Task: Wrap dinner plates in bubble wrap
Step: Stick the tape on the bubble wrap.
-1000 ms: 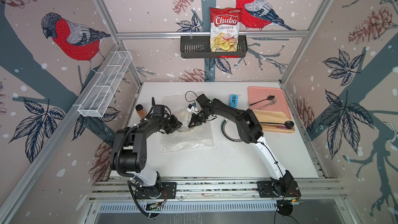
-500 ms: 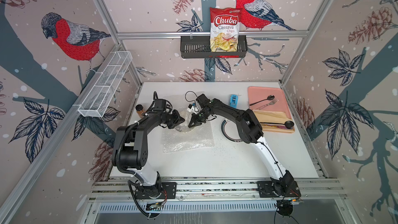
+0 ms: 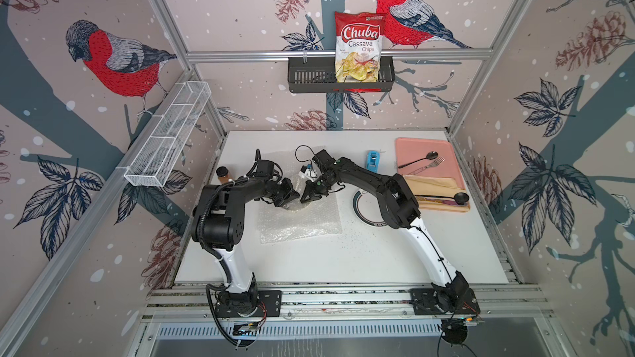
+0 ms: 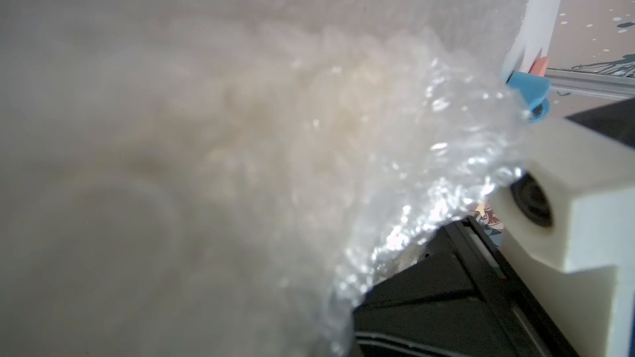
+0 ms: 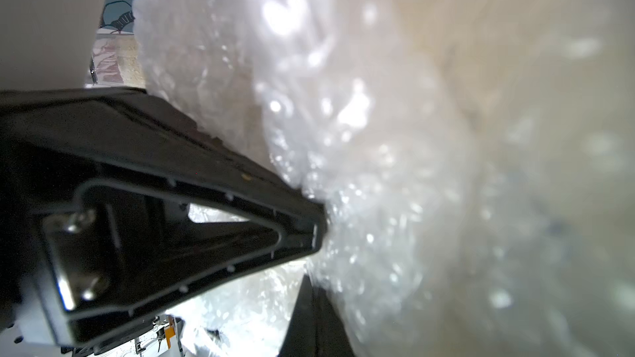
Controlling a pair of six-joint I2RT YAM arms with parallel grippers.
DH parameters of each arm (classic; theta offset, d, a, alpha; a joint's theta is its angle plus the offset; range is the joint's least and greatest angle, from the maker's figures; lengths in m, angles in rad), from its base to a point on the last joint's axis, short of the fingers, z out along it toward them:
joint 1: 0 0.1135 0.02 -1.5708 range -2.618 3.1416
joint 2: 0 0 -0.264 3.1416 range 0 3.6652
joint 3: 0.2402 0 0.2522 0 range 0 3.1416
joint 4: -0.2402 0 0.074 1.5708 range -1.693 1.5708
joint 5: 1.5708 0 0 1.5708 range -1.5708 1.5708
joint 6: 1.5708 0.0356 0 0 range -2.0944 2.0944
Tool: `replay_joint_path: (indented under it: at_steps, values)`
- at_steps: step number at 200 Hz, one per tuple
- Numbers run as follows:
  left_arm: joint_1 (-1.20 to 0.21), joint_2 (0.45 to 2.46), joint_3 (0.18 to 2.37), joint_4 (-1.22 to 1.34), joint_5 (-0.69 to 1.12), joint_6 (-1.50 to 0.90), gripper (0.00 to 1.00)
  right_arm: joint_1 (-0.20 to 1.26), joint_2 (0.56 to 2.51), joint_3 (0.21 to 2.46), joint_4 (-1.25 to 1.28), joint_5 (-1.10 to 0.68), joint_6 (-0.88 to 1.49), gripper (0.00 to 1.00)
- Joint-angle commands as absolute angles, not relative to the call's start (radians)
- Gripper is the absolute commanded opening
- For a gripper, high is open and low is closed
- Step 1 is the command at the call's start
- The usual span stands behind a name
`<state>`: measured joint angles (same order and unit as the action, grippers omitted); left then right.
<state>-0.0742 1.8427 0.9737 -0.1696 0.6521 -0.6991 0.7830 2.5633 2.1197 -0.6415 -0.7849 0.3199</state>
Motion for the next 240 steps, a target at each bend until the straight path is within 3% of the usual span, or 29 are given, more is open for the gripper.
replay_joint_path:
  at_steps: [1, 40, 122, 165, 190, 240]
  values:
    - [-0.068, 1.861, 0.943, -0.201, 0.530, -0.685, 0.00, 0.785, 2.541, 2.078, -0.678, -0.636, 0.325, 0.03]
    - [-0.069, 1.868, 0.851, -0.131, 0.531, -0.706, 0.00, 0.792, 2.438, 1.963, -0.591, -0.614, 0.369, 0.15]
    - [-0.067, 1.866, 0.801, -0.093, 0.538, -0.702, 0.00, 0.803, 2.234, 1.781, -0.548, -0.522, 0.384, 0.18]
    - [-0.068, 1.849, 0.791, -0.094, 0.545, -0.702, 0.00, 0.801, 2.232, 1.839, -0.582, -0.444, 0.384, 0.19]
    - [-0.069, 1.845, 0.783, -0.091, 0.551, -0.706, 0.00, 0.805, 2.251, 1.853, -0.522, -0.503, 0.405, 0.19]
    - [-0.074, 1.846, 0.776, -0.078, 0.560, -0.718, 0.00, 0.824, 2.383, 1.982, -0.459, -0.546, 0.457, 0.10]
